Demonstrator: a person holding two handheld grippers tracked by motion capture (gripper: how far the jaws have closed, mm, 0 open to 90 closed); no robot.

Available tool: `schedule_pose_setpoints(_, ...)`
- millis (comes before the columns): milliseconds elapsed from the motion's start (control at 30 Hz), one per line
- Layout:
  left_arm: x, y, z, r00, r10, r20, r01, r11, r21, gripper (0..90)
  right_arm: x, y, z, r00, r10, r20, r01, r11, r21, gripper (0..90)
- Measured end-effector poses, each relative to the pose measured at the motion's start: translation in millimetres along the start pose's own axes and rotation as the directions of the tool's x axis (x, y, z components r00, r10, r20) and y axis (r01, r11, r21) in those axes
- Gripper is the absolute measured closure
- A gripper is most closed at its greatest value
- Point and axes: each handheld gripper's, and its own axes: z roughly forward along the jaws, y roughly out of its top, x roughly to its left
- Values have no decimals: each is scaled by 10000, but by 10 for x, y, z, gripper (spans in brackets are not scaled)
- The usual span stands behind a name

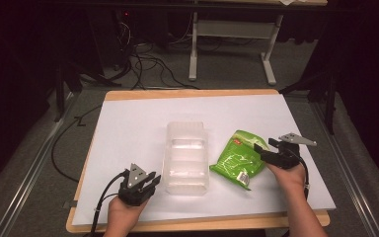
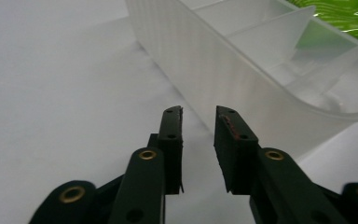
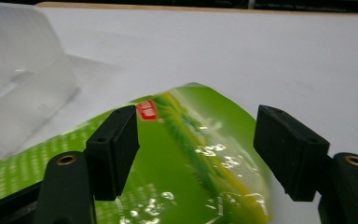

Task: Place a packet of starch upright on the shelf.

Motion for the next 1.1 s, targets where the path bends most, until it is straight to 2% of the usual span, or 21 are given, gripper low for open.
schedule_pose_setpoints(67, 25, -3, -8, 9999, -9, -136, 9, 10000, 12, 645, -34, -4, 10, 9999, 120, 43, -120, 9999, 53, 298)
schedule_pose_setpoints(100, 60, -5, -14, 9995, -76, -293, 76, 10000, 4, 645, -73, -10, 20, 9997, 211, 98, -212, 9997, 109, 295)
schedule_pose_setpoints(133, 116, -6, -28, 9988, -142, -470, 143, 9999, 16, 600, -141, -27, 55, 9992, 350, 212, -355, 9991, 246, 288)
schedule_pose_setpoints(167, 116, -6, -28, 9988, -142, -470, 143, 9999, 16, 574, -141, -27, 55, 9992, 350, 212, -355, 9991, 246, 288)
schedule_pose_setpoints(200, 191, -13, -45, 9976, -370, -583, 369, 9993, -36, 562, -190, -45, 107, 9986, 499, 191, -508, 9977, 450, 268)
schedule_pose_setpoints(300, 243, -23, -65, 9966, -419, -708, 418, 9991, -29, 544, -231, -73, 205, 9961, 856, 210, -872, 9922, 894, 248)
schedule_pose_setpoints(333, 295, -33, -83, 9954, -598, -755, 598, 9982, -17, 532, -246, -86, 251, 9944, 1045, 155, -1056, 9885, 1079, 242)
schedule_pose_setpoints(433, 327, -40, -93, 9940, -764, -776, 763, 9971, -44, 524, -257, -103, 297, 9920, 1262, 57, -1259, 9837, 1285, 237)
schedule_pose_setpoints(467, 340, -43, -98, 9936, -839, -760, 836, 9965, -67, 515, -262, -120, 334, 9885, 1500, -179, -1457, 9780, 1490, 247)
schedule_pose_setpoints(567, 343, -44, -110, 9946, -786, -684, 784, 9969, -68, 510, -250, -133, 353, 9883, 1490, -316, -1416, 9754, 1690, 281)
schedule_pose_setpoints(600, 336, -44, -111, 9951, -751, -643, 748, 9972, -67, 506, -247, -154, 377, 9849, 1649, -517, -1524, 9697, 1909, 335)
schedule_pose_setpoints(633, 336, -44, -111, 9951, -751, -643, 748, 9972, -67, 507, -247, -154, 377, 9849, 1649, -517, -1524, 9697, 1909, 335)
schedule_pose_setpoints(667, 331, -43, -104, 9959, -650, -624, 650, 9979, -16, 509, -266, -168, 381, 9786, 1942, -676, -1784, 9653, 1906, 365)
schedule_pose_setpoints(767, 323, -40, -81, 9967, -565, -583, 570, 9984, 57, 508, -268, -200, 369, 9716, 2174, -937, -1979, 9631, 1822, 468)
schedule_pose_setpoints(800, 323, -40, -81, 9967, -565, -583, 570, 9984, 57, 508, -268, -200, 369, 9716, 2174, -937, -1979, 9631, 1822, 468)
schedule_pose_setpoints(867, 316, -40, -63, 9967, -561, -581, 567, 9983, 92, 508, -281, -205, 364, 9668, 2301, -1115, -2074, 9607, 1844, 597)
schedule_pose_setpoints(900, 311, -40, -58, 9971, -492, -585, 502, 9986, 155, 507, -283, -203, 343, 9686, 2199, -1157, -1985, 9648, 1723, 714)
schedule_pose_setpoints(1000, 302, -40, -61, 9973, -488, -557, 496, 9987, 133, 506, -255, -184, 310, 9712, 2009, -1277, -1802, 9711, 1568, 817)
schedule_pose_setpoints(1033, 300, -39, -65, 9976, -429, -538, 438, 9989, 159, 506, -255, -184, 310, 9712, 2009, -1277, -1802, 9711, 1568, 817)
schedule_pose_setpoints(1067, 295, -41, -65, 9977, -434, -519, 442, 9989, 150, 506, -200, -152, 275, 9795, 1574, -1260, -1406, 9811, 1329, 859)
schedule_pose_setpoints(1100, 295, -41, -62, 9978, -383, -545, 393, 9991, 167, 506, -183, -137, 256, 9809, 1467, -1276, -1312, 9838, 1225, 865)
